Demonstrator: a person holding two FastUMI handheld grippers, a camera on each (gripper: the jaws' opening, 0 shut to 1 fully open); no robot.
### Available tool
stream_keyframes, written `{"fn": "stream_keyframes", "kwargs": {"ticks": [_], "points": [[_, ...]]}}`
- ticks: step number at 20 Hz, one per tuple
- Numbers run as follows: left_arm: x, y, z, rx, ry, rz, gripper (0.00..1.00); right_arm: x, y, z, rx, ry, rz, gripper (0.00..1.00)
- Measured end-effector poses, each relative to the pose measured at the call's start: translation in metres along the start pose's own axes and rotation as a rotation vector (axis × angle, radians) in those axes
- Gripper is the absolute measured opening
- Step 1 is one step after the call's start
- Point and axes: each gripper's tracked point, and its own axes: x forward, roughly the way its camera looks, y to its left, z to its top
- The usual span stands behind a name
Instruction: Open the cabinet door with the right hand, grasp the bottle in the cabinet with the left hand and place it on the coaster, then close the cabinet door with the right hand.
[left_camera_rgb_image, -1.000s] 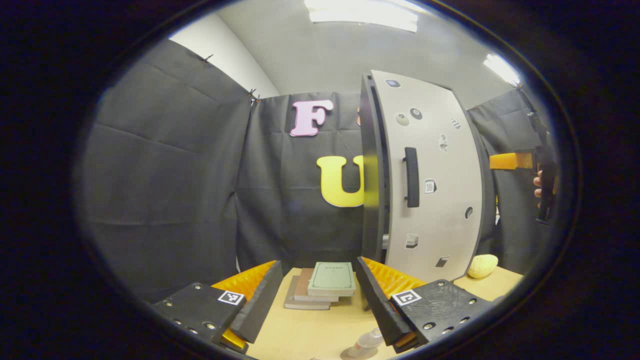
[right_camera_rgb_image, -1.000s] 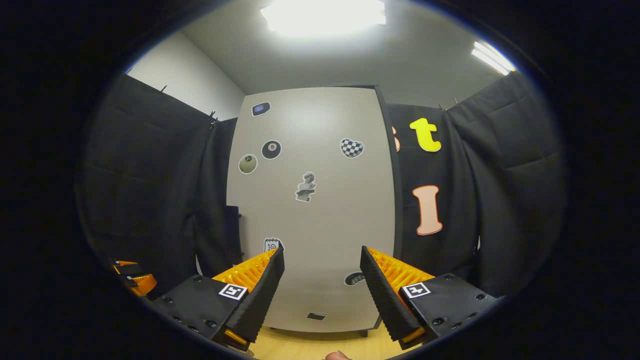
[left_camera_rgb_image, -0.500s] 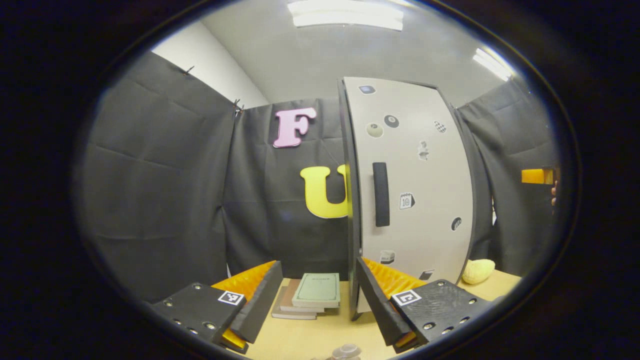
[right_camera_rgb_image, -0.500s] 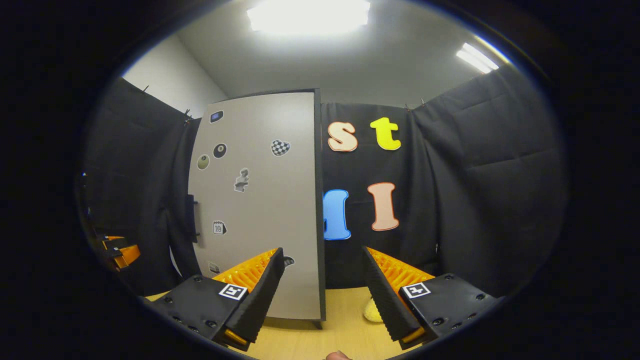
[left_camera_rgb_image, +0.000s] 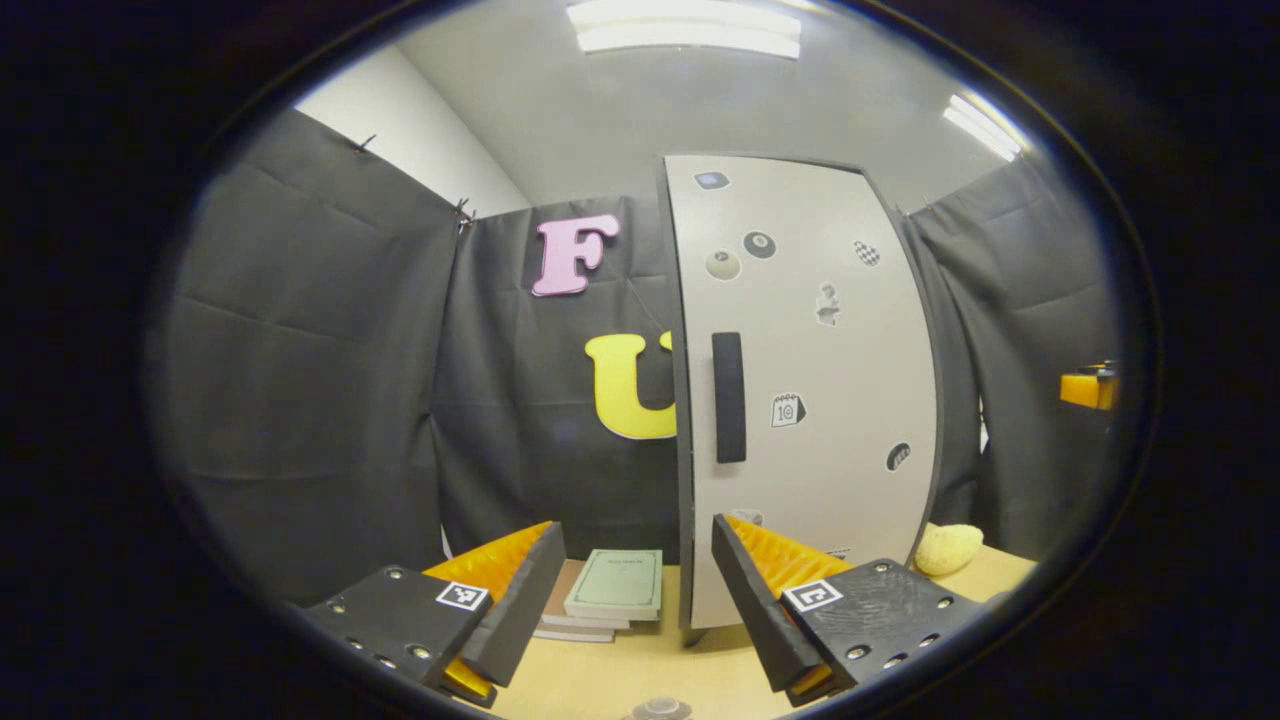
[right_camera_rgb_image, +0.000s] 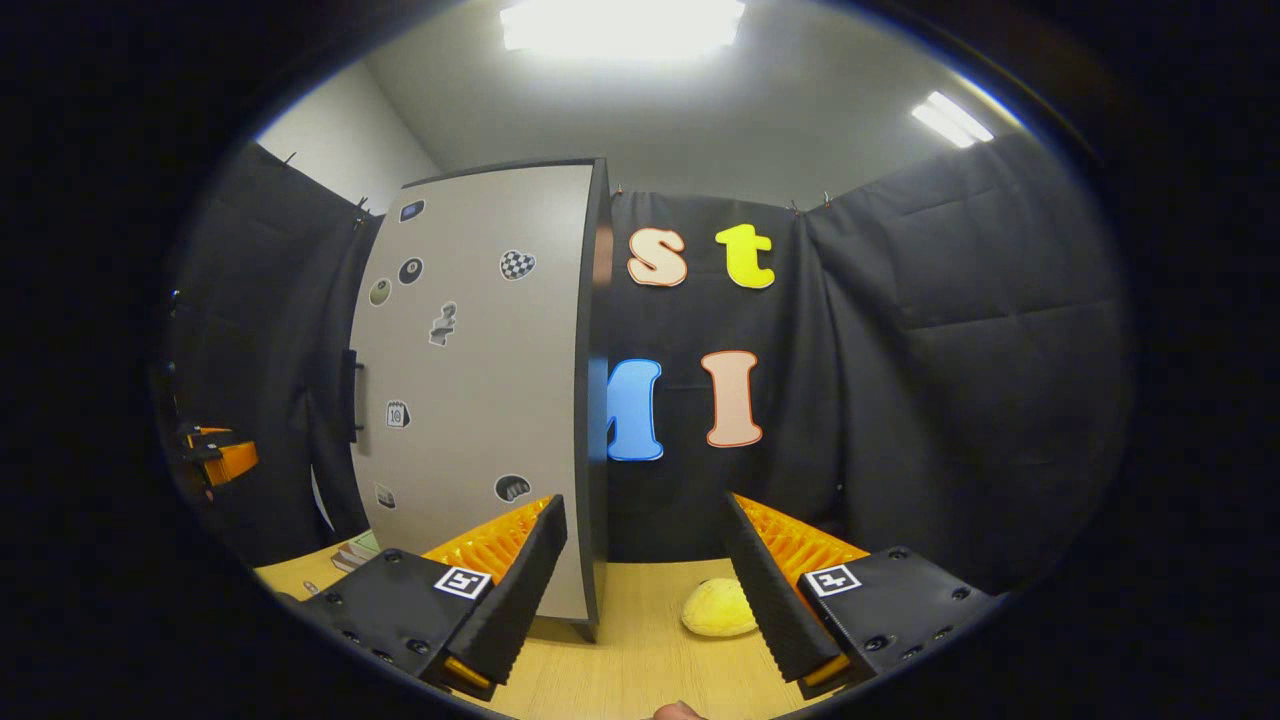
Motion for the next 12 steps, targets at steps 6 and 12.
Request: {"fn": "stream_keyframes", "kwargs": {"ticks": [6,12], "points": [[0.0021,-0.0007,0.0017,0.022,0.000,0.011,0.89,0.0029,0.0003,-0.0090,0.024,0.020,0.013,0.99],[0.0016,0.0008,0.0004,0.020,0.006,0.033,0.89,0.0037,0.0003,-0.0096,0.027,0.024,0.011,0.94]]}}
